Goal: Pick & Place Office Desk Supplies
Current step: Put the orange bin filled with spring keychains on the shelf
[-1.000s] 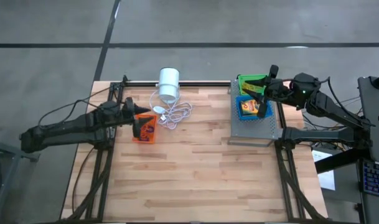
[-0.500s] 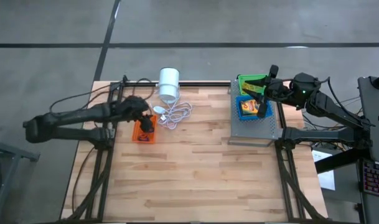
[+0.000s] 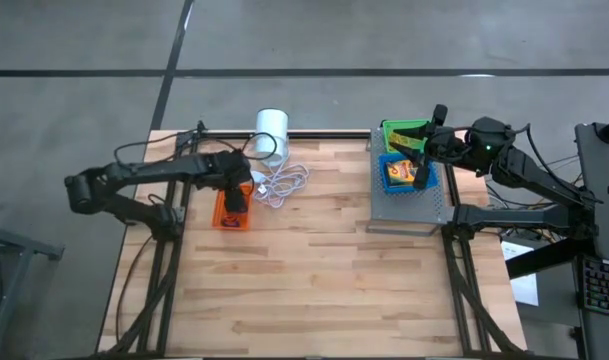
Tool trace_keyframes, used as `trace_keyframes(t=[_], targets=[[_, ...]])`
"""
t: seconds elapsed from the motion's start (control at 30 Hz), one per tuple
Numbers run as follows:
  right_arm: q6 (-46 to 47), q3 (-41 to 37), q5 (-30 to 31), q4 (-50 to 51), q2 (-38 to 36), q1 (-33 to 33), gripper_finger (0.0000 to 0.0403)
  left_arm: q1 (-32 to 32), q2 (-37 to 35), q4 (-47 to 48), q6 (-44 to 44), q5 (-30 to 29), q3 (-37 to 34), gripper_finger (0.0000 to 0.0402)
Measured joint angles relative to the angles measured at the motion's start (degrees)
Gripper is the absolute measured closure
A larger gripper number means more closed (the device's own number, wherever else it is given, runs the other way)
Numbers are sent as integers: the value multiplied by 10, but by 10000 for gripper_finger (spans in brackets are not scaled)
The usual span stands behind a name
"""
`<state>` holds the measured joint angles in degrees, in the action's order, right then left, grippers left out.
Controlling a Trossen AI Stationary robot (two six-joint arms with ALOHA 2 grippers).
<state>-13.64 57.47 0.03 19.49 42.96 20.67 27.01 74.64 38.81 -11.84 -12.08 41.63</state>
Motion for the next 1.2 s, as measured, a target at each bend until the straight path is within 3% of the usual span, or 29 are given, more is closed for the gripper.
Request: trace_keyframes(t=[0.47, 0.83, 1.2], targets=[[0, 0, 0, 0, 0, 0, 264, 42, 13, -8, -48, 85, -16, 190], [1, 0, 0, 0, 0, 0, 264, 60, 20, -31, -43, 98, -19, 191], [1, 0, 0, 0, 0, 0, 264, 63, 20, -64, -28, 122, -60, 262]])
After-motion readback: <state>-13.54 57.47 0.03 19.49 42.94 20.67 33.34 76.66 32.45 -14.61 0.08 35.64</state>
